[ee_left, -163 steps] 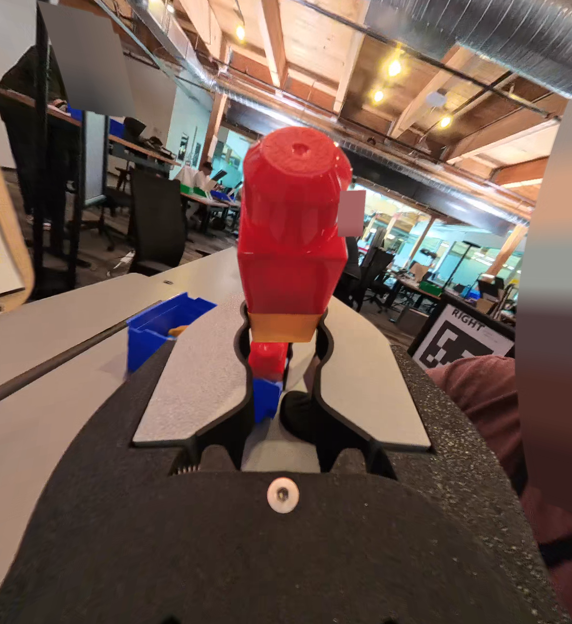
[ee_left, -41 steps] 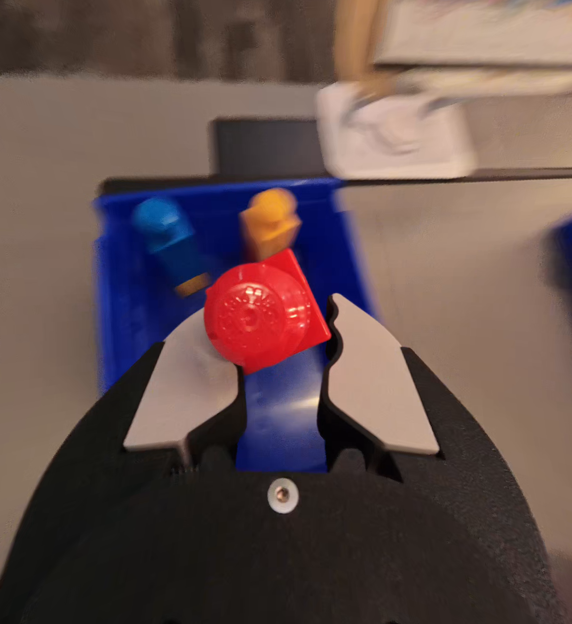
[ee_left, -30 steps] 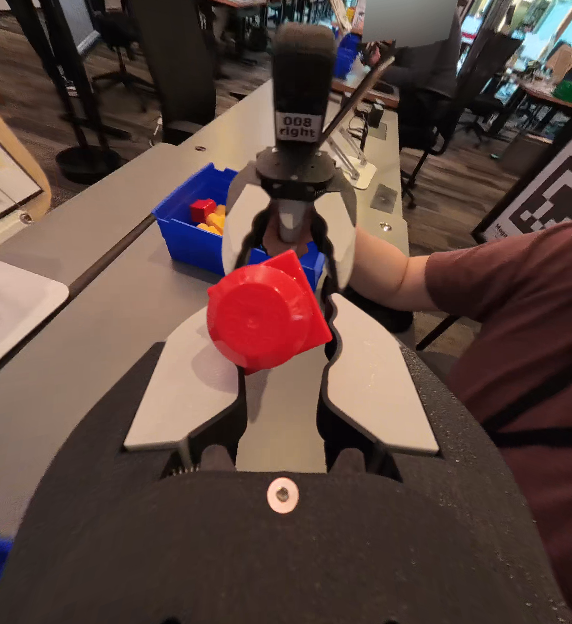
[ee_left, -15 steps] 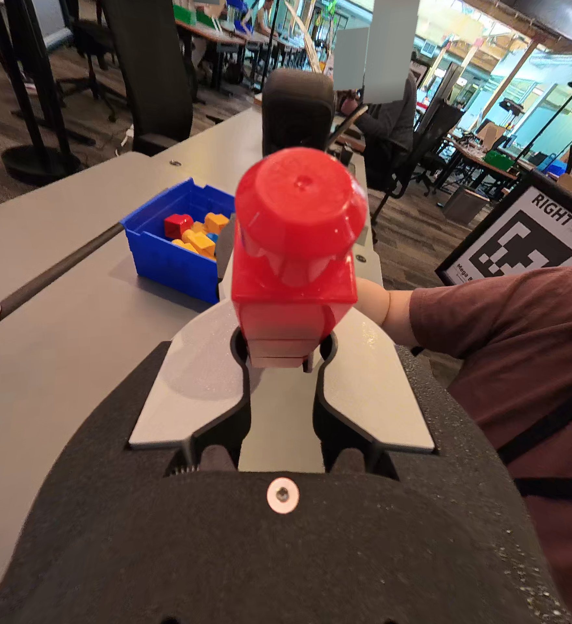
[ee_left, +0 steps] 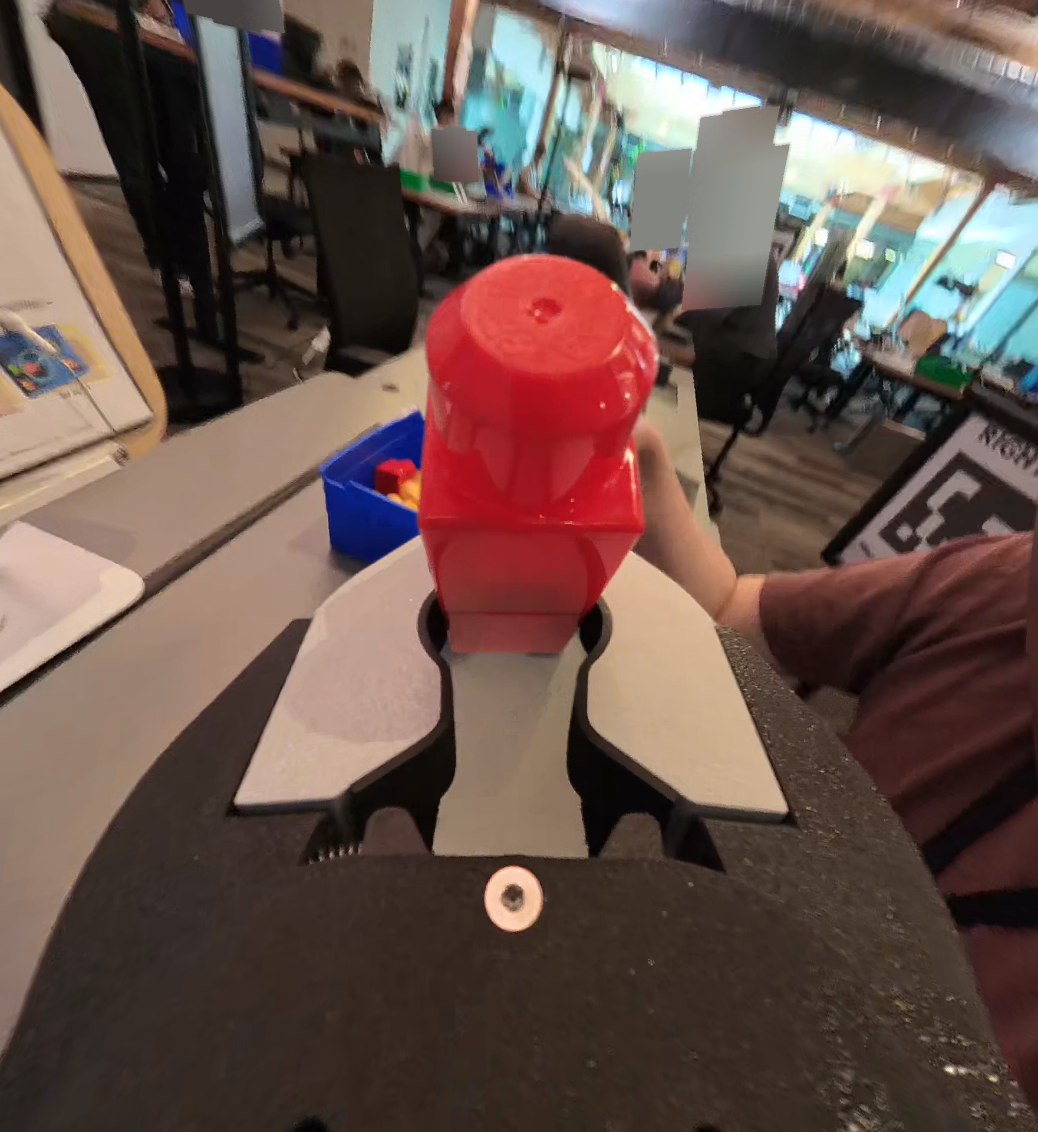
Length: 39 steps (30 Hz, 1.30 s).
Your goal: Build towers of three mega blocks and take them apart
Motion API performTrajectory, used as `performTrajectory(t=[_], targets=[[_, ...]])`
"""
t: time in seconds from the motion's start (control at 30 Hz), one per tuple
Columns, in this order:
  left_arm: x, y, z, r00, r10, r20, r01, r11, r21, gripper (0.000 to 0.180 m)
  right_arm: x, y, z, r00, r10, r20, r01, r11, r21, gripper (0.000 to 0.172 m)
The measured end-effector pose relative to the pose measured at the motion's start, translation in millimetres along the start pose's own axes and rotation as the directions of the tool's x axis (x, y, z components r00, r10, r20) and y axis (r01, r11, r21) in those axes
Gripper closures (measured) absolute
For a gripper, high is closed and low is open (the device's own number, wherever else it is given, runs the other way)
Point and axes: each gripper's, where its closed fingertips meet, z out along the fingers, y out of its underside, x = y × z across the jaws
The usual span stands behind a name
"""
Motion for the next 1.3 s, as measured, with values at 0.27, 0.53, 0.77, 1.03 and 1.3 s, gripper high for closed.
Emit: performTrajectory(t=[0.27,0.53,0.77,1.03,1.3], targets=[[7,66,60,0.998,-0.052,-0.045,0.034,0.944,-0.329,0.140,154,184,-71,0.743,0.356,-0.567,-0.577,0.769,-0.274,0.125],[5,99,81,0.992,-0.114,-0.053,0.078,0.886,-0.457,0.140,19,-45,-41,0.992,0.107,0.062,-0.123,0.917,0.380,0.113],[13,109,84,0.989,-0.129,-0.074,0.075,0.861,-0.504,0.140,-115,-72,38,0.878,-0.046,0.476,-0.105,0.953,0.285,0.103],[7,91,96,0.987,-0.141,-0.078,0.102,0.922,-0.374,0.140,-101,-83,33,0.833,0.018,0.553,-0.257,0.898,0.358,0.135],[25,114,105,0.968,-0.197,-0.155,0.099,0.870,-0.484,0.140,36,-39,-33,0.941,0.266,0.208,-0.329,0.859,0.392,0.135]])
